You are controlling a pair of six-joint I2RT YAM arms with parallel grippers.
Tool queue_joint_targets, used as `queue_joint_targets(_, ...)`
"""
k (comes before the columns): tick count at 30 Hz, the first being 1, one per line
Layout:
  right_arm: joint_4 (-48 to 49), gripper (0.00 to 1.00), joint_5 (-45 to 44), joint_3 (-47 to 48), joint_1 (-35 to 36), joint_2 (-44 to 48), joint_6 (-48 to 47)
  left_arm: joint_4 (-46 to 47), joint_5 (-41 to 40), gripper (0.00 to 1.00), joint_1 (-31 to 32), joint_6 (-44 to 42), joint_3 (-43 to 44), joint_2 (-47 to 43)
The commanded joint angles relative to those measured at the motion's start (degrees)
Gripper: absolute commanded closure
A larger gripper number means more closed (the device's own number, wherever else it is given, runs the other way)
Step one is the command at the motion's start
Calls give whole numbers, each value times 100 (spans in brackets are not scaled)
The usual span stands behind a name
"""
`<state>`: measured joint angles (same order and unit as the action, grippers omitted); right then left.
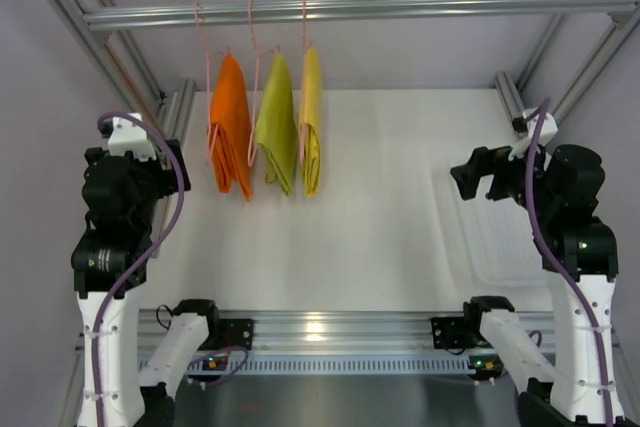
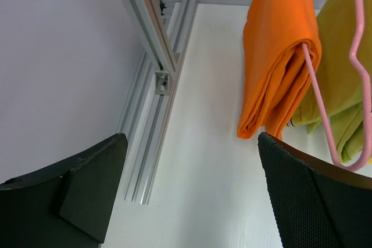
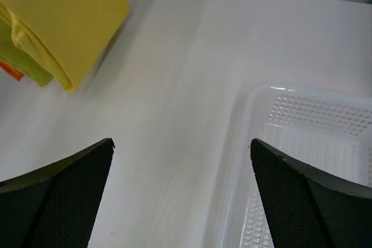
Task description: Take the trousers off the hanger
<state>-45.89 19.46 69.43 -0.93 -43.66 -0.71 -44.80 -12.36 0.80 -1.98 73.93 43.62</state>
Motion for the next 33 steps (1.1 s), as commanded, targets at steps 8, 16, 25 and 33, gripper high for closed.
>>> queue_joint_targets(8, 2651, 0, 2350, -439, -22, -581, 3228, -108, -671, 1, -36, -180, 868, 173)
queue_joint_targets(16, 4385, 1, 1684, 789, 1577, -2119, 4648, -293, -575, 1, -36, -207, 1071, 288)
queue_joint_targets(25, 6258, 28, 963, 765, 2738, -3227, 6222, -231, -539, 1, -36, -75, 983, 463)
queue_joint_targets(33, 6953, 37, 357, 1037, 3449, -4237, 6400, -205, -399, 1, -36, -57, 957, 710)
